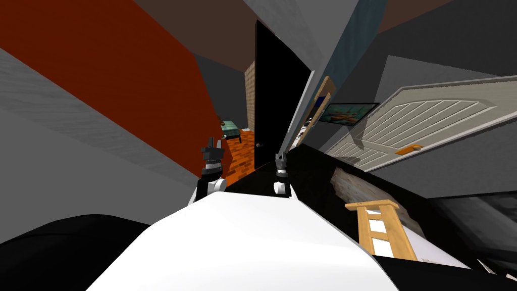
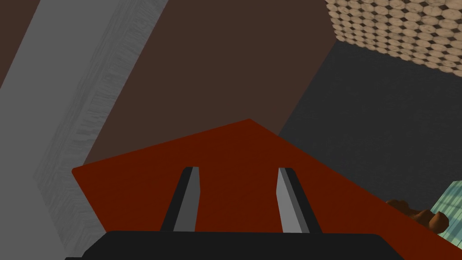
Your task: Push the door open
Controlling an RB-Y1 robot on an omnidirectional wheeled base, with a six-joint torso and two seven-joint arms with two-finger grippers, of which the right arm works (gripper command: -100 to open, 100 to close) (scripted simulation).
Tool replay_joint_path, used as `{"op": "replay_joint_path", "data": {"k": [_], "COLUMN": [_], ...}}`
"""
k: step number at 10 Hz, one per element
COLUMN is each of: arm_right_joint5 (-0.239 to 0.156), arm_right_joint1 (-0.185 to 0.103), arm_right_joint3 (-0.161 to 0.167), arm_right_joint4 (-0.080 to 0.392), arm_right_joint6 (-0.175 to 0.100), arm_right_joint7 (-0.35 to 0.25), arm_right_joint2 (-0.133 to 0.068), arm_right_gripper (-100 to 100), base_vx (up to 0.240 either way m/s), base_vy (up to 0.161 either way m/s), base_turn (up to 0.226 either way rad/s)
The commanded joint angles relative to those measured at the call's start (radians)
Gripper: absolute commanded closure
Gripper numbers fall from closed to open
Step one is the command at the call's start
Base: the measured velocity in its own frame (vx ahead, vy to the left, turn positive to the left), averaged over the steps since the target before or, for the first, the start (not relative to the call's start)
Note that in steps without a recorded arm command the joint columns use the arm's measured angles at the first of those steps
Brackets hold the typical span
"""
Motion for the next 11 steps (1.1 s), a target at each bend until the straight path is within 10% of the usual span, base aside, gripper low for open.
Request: {"op": "replay_joint_path", "data": {"k": [1, 11], "arm_right_joint5": [0.0, 0.002], "arm_right_joint1": [-0.014, -0.14], "arm_right_joint3": [0.006, 0.075], "arm_right_joint4": [0.038, 0.343], "arm_right_joint6": [0.0, -0.037], "arm_right_joint7": [0.002, 0.013], "arm_right_joint2": [0.0, -0.009], "arm_right_gripper": [-100, -100], "base_vx": [0.066, 0.057], "base_vy": [-0.054, -0.049], "base_turn": [0.03, 0.056]}}
